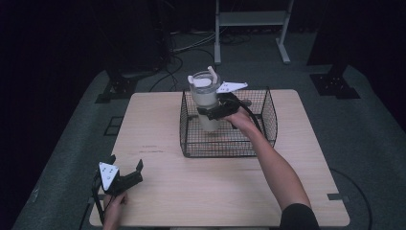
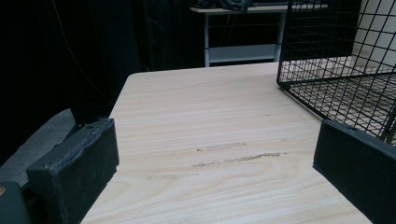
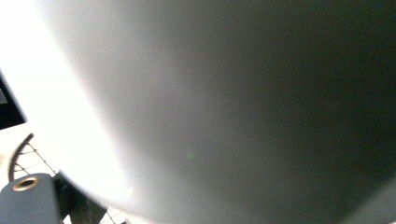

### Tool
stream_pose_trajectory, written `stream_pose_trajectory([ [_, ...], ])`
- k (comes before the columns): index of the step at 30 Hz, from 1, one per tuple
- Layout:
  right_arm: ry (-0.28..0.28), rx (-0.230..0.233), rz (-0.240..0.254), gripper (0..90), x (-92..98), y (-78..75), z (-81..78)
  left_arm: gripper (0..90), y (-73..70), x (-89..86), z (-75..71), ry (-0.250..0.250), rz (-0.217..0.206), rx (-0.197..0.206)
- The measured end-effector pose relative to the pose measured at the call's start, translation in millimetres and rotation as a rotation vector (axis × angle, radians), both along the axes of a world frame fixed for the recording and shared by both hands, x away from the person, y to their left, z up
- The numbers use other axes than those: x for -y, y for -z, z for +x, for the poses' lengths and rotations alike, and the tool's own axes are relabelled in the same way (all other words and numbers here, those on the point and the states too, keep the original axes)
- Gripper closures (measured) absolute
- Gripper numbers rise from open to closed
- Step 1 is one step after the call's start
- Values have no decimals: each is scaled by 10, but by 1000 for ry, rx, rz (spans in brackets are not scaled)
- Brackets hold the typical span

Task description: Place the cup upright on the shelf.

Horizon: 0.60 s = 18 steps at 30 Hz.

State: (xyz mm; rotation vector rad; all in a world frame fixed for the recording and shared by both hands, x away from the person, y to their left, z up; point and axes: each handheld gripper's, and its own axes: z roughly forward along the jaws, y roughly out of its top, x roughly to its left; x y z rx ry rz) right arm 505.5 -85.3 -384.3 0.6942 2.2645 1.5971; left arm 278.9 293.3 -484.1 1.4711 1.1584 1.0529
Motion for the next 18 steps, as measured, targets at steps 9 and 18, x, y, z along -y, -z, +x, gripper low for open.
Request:
stream_pose_trajectory([
  [9, 19, -47, -26, 85, -59, 157, 91, 0, 1, -4, 3, -1, -3, 1],
  [18, 21, -67, -51, 84, -81, 258, 152, 0, 2, -7, 1, -1, -10, 0],
])
